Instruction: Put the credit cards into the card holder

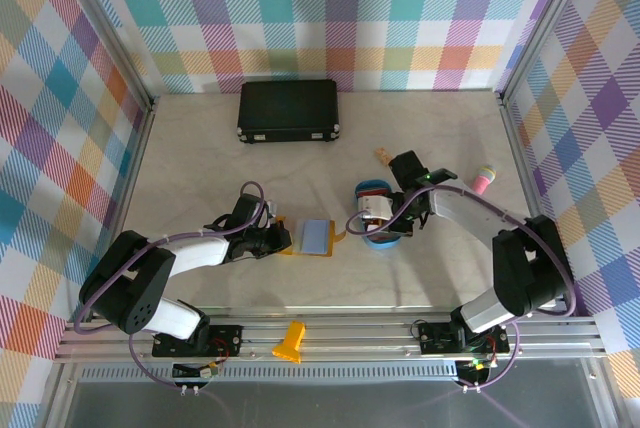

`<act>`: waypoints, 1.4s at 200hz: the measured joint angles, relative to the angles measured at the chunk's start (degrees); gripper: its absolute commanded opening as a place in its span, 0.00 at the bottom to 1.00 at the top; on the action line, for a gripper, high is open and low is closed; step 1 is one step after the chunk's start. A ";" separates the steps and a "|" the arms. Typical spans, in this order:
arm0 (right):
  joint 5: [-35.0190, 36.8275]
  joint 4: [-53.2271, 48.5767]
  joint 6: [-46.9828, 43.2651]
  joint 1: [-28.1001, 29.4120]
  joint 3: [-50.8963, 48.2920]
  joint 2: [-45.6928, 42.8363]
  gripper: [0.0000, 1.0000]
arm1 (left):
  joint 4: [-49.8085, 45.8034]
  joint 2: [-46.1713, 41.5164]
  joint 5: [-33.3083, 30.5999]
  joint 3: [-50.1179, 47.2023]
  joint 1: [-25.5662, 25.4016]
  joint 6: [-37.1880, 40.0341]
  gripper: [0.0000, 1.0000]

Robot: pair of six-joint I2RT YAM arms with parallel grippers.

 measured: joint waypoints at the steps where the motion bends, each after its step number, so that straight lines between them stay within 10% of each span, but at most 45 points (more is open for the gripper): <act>1: 0.02 -0.11 0.09 0.00 0.00 -0.17 0.00 | 0.00 0.00 0.00 0.00 0.00 0.00 0.00; 114: -4.52 0.48 12.52 -0.37 0.70 -11.63 0.00 | 0.20 0.00 0.02 -0.07 0.00 0.00 0.00; 225: -20.79 17.90 72.15 -1.90 -1.36 -20.52 0.00 | 0.63 -0.68 0.00 -0.44 0.00 -1.57 0.00; 280: -21.49 21.40 84.87 -1.90 -4.07 -20.20 0.00 | 2.97 -3.78 0.87 -1.16 -0.02 -3.04 0.00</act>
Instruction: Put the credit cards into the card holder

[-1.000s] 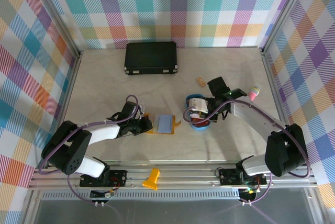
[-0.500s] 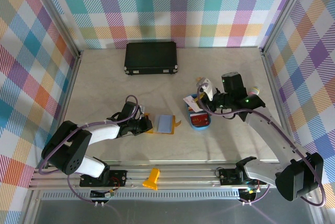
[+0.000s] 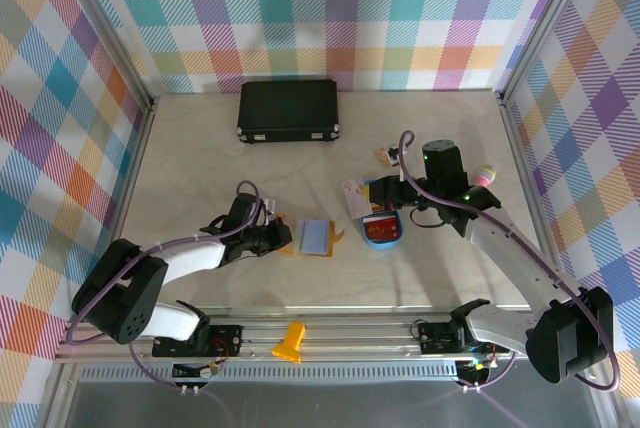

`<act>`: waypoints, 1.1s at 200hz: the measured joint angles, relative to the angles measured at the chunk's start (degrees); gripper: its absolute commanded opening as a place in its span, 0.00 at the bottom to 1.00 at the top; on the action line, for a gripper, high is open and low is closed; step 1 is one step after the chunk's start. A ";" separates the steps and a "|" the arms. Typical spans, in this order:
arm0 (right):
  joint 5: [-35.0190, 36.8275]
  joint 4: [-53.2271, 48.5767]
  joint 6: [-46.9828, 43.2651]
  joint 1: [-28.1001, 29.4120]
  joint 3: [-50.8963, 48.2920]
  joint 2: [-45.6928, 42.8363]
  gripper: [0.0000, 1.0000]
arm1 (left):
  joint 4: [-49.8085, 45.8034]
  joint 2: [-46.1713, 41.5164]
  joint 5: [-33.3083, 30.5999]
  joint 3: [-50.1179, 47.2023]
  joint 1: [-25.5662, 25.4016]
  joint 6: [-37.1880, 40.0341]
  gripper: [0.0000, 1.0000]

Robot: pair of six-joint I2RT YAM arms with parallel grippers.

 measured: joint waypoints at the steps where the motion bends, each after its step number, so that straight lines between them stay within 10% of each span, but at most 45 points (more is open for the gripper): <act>1: 0.02 0.04 0.15 0.00 -0.04 0.02 0.00 | 0.09 -0.04 0.02 0.00 0.00 -0.02 0.00; 74: 0.90 2.29 3.41 0.00 -2.23 0.66 0.00 | 3.56 -1.31 1.70 0.09 -1.09 -1.29 0.01; 129: 0.85 7.63 8.70 0.00 -4.59 1.55 0.00 | 9.40 -1.84 3.21 0.09 -1.14 -3.76 0.55; 220: 2.45 26.01 30.53 1.55 -8.66 3.23 0.00 | 29.49 -4.22 7.52 2.34 -2.16 -17.64 0.64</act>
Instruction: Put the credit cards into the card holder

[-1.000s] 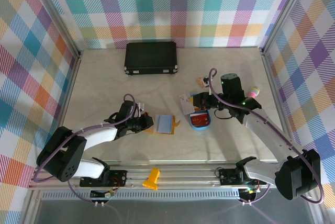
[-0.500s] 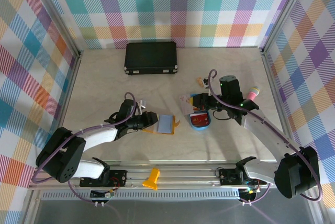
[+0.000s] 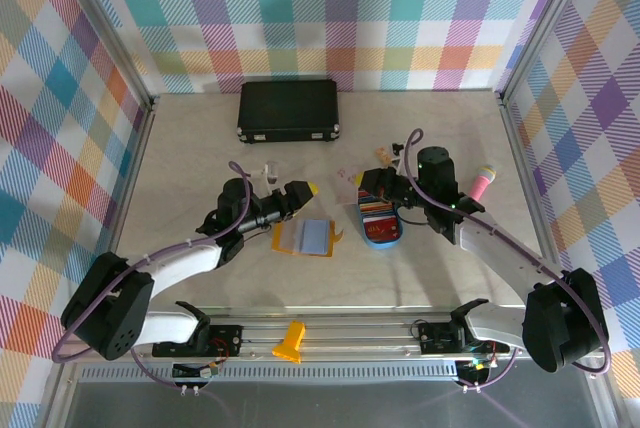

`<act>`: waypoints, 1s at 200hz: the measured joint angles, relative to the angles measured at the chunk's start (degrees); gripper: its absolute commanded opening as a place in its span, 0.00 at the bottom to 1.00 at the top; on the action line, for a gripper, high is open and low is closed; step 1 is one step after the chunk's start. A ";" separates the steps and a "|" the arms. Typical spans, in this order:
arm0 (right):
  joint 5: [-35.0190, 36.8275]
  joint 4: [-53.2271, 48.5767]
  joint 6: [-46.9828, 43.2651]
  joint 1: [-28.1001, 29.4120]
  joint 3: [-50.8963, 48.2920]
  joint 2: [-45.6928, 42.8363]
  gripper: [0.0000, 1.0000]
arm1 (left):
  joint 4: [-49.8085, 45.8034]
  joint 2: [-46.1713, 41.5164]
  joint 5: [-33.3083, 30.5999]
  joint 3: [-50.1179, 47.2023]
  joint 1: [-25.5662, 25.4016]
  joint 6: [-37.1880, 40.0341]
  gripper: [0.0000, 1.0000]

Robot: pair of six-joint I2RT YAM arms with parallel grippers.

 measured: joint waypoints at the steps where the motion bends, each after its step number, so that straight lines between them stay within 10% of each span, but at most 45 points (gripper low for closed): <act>1: 0.00 0.15 0.15 0.04 0.00 0.00 0.00 | 0.42 0.22 0.13 0.00 0.00 -0.37 0.63; 111: -0.90 7.69 9.05 1.42 -0.50 2.51 0.00 | 25.59 12.17 4.92 0.50 -2.14 -14.91 0.47; 187: -2.54 10.29 11.32 1.42 -0.50 3.48 0.00 | 25.88 10.69 5.11 0.50 -2.69 -15.21 0.16; 200: -3.02 11.15 11.85 1.42 -0.50 4.13 0.17 | 25.11 9.81 5.14 0.50 -3.02 -14.78 0.05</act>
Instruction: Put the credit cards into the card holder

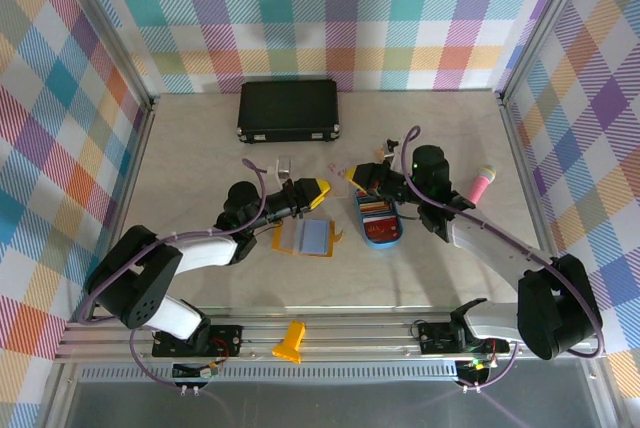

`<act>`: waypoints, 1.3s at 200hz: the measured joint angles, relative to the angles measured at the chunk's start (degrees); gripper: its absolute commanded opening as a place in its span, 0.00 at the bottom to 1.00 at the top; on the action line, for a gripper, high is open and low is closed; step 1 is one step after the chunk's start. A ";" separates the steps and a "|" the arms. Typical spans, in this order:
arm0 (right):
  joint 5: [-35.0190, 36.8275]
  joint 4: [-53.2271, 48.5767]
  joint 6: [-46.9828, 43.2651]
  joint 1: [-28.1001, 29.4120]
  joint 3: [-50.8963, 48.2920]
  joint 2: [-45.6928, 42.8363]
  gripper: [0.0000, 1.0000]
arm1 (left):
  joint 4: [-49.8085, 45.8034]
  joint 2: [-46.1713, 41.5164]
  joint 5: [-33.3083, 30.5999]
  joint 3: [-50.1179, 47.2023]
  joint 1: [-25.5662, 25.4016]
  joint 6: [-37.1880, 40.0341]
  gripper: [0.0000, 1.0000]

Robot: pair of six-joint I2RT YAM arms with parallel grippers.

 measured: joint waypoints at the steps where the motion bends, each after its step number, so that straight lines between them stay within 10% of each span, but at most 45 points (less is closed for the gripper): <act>1: -0.02 0.02 0.04 0.00 0.00 0.04 0.19 | -0.02 -0.04 -0.02 0.00 0.00 -0.07 0.04; 29: -0.24 2.08 0.00 -0.02 -1.09 0.33 0.46 | -1.92 -2.25 -0.48 0.02 -0.09 0.74 0.00; 60: -1.57 3.41 -1.57 -0.83 -3.04 -0.35 0.50 | -2.69 -3.02 -0.46 0.04 -0.09 1.14 0.00; 182: -13.07 9.79 -1.90 -2.12 -3.43 2.86 0.13 | -3.32 -3.02 0.61 0.07 -0.09 1.07 0.00; 260: -11.17 7.34 -3.96 -2.08 -4.70 1.97 0.00 | -17.38 -12.96 -0.07 -0.98 1.14 7.08 0.65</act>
